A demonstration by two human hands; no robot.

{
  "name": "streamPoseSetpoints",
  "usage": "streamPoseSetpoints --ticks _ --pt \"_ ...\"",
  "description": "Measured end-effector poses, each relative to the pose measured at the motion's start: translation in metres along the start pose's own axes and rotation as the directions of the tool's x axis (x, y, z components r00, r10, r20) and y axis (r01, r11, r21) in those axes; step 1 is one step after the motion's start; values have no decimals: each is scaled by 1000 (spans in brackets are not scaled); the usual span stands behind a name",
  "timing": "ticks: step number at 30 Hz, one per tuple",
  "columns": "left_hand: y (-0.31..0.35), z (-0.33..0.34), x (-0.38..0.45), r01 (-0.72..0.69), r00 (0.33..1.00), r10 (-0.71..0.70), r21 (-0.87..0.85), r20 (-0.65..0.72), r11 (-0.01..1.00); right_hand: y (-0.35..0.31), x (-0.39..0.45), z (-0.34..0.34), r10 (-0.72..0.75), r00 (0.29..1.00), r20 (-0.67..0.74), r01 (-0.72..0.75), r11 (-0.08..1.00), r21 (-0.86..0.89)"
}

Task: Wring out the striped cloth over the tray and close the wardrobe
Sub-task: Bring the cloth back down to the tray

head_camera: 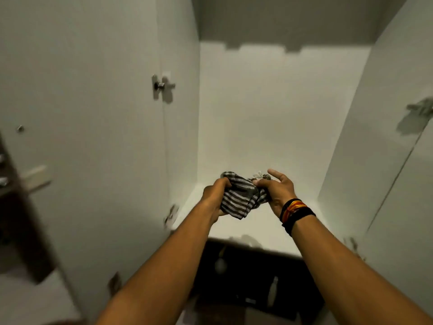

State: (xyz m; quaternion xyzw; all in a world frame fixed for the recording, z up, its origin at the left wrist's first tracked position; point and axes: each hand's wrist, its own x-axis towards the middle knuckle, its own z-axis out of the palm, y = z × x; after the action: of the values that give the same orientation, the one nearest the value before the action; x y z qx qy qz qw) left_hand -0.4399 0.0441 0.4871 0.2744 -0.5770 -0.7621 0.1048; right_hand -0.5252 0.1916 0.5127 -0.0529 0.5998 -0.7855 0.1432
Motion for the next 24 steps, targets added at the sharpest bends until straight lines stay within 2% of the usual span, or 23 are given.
streamPoseSetpoints --ticks 4,8,11,13,15,19,22,24 --pt "-105 -42 -58 62 979 -60 2 -193 998 98 -62 -12 181 983 22 -180 982 -52" --pt "-183 -93 -97 89 970 -85 4 -227 996 177 -112 -9 300 953 42 -295 951 -87" --pt "-241 -137 -128 95 944 -101 -35 -313 995 231 -146 6 376 924 72 -362 919 -154" --pt "-279 -168 -148 118 888 -149 -97 -436 988 270 -172 22 436 894 106 -406 886 -223" --pt "-311 -201 -166 145 799 -195 -132 -569 981 313 -198 44 498 853 153 -445 849 -284" --pt "-364 -264 -208 169 633 -226 -153 -740 974 381 -247 88 575 783 235 -454 788 -417" --pt "-408 -311 -250 182 541 -318 -260 -779 948 439 -287 121 643 705 299 -431 723 -539" --pt "-439 -340 -270 188 518 -368 -317 -772 930 482 -307 142 683 662 308 -414 676 -609"
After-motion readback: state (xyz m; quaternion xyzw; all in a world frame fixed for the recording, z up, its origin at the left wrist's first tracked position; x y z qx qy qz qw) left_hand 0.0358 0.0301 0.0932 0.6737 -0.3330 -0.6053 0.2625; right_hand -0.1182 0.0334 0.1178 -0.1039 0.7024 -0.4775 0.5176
